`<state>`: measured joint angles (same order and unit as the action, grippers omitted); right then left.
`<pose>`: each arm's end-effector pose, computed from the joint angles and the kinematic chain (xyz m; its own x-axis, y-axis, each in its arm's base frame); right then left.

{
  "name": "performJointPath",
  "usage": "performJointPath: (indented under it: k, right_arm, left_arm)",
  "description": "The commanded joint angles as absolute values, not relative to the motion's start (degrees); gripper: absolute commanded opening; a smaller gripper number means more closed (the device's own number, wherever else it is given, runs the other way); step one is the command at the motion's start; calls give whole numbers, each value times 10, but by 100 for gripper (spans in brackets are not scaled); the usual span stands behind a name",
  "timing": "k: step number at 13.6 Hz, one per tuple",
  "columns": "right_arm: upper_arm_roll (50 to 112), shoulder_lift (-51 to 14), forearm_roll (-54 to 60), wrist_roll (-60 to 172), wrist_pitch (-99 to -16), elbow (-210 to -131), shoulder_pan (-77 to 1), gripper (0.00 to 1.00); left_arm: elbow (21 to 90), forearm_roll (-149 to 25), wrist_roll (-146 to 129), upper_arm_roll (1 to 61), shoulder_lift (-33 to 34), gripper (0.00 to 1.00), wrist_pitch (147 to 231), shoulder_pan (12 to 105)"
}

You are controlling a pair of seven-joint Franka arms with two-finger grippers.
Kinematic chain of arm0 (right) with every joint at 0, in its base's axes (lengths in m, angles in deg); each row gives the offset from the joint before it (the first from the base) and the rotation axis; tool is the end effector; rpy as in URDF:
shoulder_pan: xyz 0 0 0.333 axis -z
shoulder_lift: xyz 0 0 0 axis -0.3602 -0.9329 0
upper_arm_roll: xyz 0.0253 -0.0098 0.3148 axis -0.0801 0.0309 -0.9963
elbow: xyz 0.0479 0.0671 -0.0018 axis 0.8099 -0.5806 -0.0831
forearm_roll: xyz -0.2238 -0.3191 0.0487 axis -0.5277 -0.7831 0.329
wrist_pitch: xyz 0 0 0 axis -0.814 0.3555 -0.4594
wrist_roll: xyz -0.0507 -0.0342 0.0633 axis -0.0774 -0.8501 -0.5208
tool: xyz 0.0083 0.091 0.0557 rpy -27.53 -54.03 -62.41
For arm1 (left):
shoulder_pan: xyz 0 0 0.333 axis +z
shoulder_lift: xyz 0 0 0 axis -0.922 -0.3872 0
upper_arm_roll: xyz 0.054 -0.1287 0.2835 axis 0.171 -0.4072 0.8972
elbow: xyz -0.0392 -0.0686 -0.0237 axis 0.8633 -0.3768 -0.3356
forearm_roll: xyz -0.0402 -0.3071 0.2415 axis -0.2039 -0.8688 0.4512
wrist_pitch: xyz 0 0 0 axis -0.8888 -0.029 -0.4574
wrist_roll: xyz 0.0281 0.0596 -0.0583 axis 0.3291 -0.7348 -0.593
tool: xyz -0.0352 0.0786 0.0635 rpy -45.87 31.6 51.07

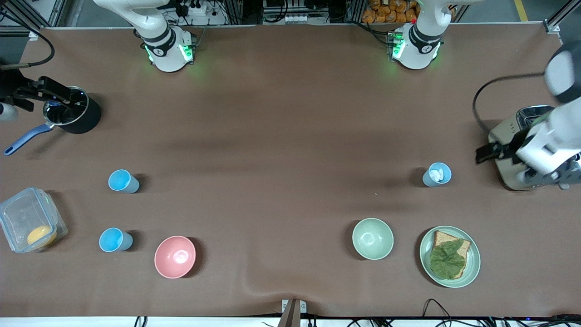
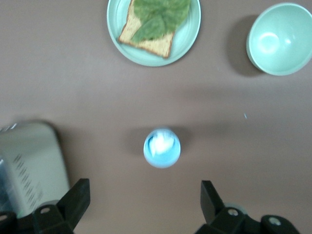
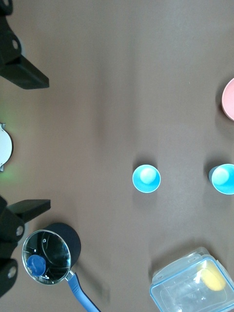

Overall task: Stack blue cups with both arms
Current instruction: 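Grasp the tissue-filled blue cup with the left gripper while the right gripper reaches another cup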

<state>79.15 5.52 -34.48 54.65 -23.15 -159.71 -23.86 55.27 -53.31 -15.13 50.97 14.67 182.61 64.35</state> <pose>0.5341 -0.0090 0.6352 0.9928 0.0459 -0.1111 0.0460 -0.9989 -0.0019 0.6201 -0.0162 0.4621 0.9996 -0.0278 -0.0026 -0.0278 -0.9996 0.0010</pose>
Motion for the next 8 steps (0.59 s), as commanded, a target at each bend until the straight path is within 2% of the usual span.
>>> performJointPath:
  k: [1,3,8]
  right_arm:
    - [794,55,-343,547,-228,-1600,-230,100]
    - [795,46,-344,546,-230,-1602,-230,100]
    - [795,-31,-343,541,-244,-1602,-195,100]
  left_arm:
    - [684,-534,-162,508,164,100,1976,648]
    - [722,-535,-162,507,144,100,2040,650]
    - [772,-535,-162,506,108,100,2084,650]
